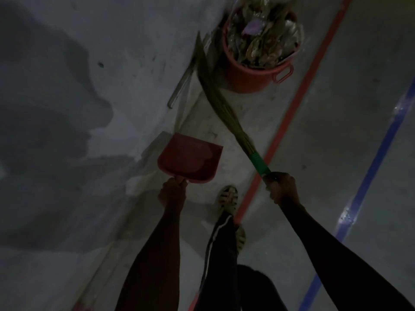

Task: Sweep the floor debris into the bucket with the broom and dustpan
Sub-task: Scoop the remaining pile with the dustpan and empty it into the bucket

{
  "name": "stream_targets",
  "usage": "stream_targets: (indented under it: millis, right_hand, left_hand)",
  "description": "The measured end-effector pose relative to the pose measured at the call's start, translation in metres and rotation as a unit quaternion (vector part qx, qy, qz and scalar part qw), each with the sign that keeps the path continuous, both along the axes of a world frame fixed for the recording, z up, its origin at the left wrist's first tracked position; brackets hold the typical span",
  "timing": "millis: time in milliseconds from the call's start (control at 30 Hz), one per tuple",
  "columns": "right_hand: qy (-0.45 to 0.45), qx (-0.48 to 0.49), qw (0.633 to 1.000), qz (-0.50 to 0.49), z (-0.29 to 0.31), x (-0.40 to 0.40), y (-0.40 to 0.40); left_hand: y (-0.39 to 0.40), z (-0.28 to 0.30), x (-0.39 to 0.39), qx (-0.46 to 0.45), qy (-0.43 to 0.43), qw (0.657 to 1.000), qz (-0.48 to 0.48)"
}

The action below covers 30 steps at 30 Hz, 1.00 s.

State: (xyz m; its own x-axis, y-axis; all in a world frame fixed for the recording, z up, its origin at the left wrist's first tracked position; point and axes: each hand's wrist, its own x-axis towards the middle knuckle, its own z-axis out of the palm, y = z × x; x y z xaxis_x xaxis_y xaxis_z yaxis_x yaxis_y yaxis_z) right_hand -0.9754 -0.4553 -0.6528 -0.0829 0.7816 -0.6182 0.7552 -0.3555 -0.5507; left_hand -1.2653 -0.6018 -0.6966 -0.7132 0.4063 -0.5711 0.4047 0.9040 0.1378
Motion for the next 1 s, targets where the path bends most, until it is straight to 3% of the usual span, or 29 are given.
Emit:
stream_targets:
  millis: [200,467,633,733,1000]
  right_hand:
    - [-0.037,0.028,0.999,0.030,-0.125,-0.007,-0.045]
    - [-0.063,0.088,0.993,0.042,-0.271,-0.031,-0.084]
    - [-0.093,0.102,0.990,0.028,-0.350,-0.040,-0.127]
    - [-0.101,0.104,0.989,0.018,-0.387,-0.037,-0.158]
    - [-0.028,0.114,0.993,0.011,-0.449,-0.008,-0.224]
  left_hand:
    - [-0.050,-0.103,-0.005,-0.030,0.046,0.996,-0.077]
    - [-0.103,-0.237,-0.023,-0.029,0.017,0.994,-0.100]
    - [-0.132,-0.322,-0.035,-0.007,0.012,0.985,-0.170]
    - [-0.139,-0.353,-0.035,-0.017,0.046,0.981,-0.185]
    - [-0.149,-0.405,-0.061,0.000,0.021,0.982,-0.189]
